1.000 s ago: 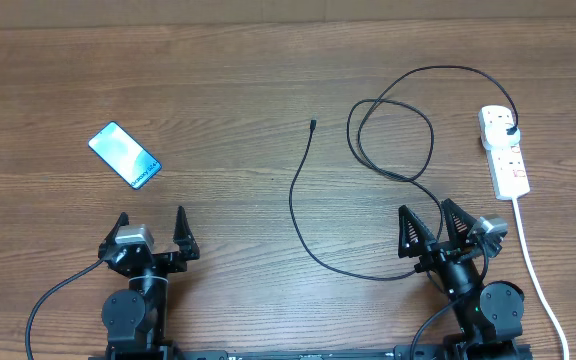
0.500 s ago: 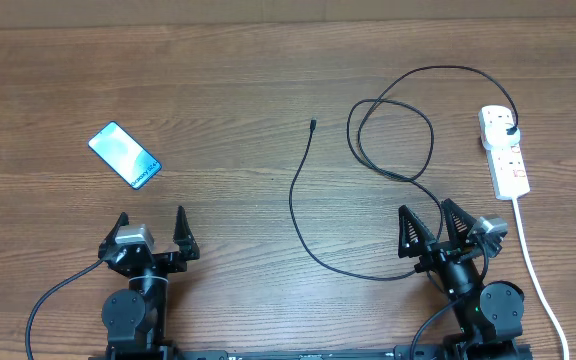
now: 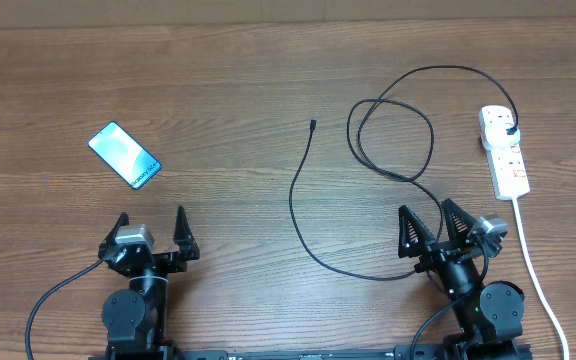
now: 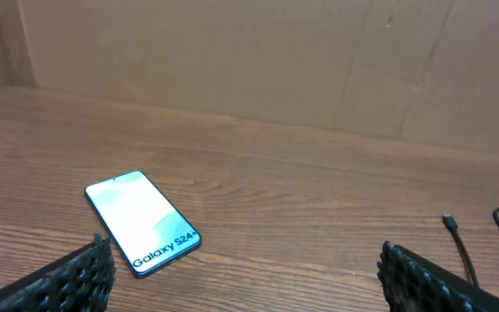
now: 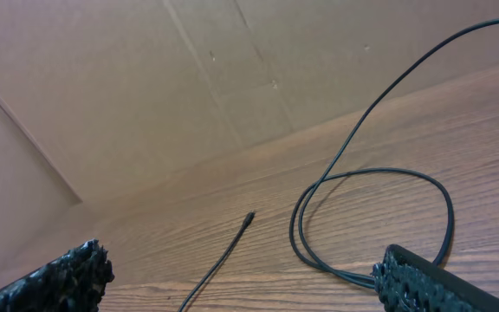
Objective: Plug charger to phone and switch on socket
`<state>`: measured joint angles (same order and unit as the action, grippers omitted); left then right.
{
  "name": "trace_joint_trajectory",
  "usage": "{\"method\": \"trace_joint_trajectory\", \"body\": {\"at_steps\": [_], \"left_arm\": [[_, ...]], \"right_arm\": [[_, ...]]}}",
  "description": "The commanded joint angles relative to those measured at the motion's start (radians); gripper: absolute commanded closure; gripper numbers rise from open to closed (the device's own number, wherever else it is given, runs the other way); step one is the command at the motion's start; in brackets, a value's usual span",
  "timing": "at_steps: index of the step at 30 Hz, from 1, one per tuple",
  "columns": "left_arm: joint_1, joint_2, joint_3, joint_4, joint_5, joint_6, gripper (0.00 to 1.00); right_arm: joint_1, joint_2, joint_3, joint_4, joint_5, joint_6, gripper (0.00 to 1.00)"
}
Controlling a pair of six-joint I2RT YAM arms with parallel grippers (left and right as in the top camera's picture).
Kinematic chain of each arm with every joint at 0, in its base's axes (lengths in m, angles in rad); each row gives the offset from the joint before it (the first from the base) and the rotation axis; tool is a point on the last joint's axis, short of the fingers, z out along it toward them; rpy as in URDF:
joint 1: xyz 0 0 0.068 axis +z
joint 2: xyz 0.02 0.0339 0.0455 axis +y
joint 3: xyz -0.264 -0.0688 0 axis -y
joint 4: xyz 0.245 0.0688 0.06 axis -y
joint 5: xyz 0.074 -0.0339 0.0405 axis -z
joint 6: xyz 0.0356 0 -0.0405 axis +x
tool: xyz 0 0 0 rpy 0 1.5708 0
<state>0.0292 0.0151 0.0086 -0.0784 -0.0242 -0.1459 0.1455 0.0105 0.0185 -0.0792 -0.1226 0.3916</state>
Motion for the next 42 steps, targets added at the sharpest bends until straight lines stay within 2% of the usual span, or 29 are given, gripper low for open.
{"method": "trace_joint_trajectory", "body": {"at_steps": [1,5,9,12,15,16,20,23,27,33,37,40,42], "left_arm": [[0.01,-0.011,-0.003,0.004,0.06,0.003,0.0],[0.01,-0.009,-0.001,0.012,0.16,-0.016,0.01],[0.01,0.017,0.055,0.003,0.153,-0.025,0.0],[0.01,0.135,0.212,-0.085,0.086,0.016,0.0],[0.01,0.314,0.38,-0.177,0.015,0.084,0.0],[0.01,0.459,0.509,-0.257,-0.047,0.099,0.0],[0.01,0.766,0.803,-0.486,-0.143,0.097,0.0],[0.01,0.987,1.03,-0.655,-0.125,0.088,0.0],[0.01,1.213,1.24,-0.747,-0.015,0.086,0.01],[0.01,1.415,1.299,-0.707,0.095,0.087,0.0],[0.011,1.519,1.299,-0.673,0.053,0.073,0.0],[0.011,1.577,1.299,-0.675,-0.093,-0.114,0.0],[0.011,1.606,1.299,-0.68,-0.167,-0.189,0.0]], "right_arm": [[0.006,-0.008,-0.011,0.005,0.01,-0.004,0.01],[0.006,-0.008,-0.011,0.005,0.01,-0.004,0.0],[0.006,-0.008,-0.011,0.005,0.01,-0.004,0.0],[0.006,-0.008,-0.011,0.005,0.01,-0.004,0.0],[0.006,-0.008,-0.011,0.005,0.01,-0.003,0.0],[0.006,-0.008,-0.011,0.005,0.01,-0.004,0.0],[0.006,-0.008,-0.011,0.005,0.01,-0.004,0.0],[0.006,-0.008,-0.011,0.005,0.01,-0.004,0.0],[0.006,-0.008,-0.011,0.005,0.01,-0.004,0.0],[0.006,-0.008,-0.011,0.005,0.01,-0.004,0.0],[0.006,-0.008,-0.011,0.005,0.01,-0.004,0.0],[0.006,-0.008,-0.011,0.005,0.01,-0.004,0.0],[0.006,-0.008,-0.011,0.005,0.01,-0.004,0.0]]}}
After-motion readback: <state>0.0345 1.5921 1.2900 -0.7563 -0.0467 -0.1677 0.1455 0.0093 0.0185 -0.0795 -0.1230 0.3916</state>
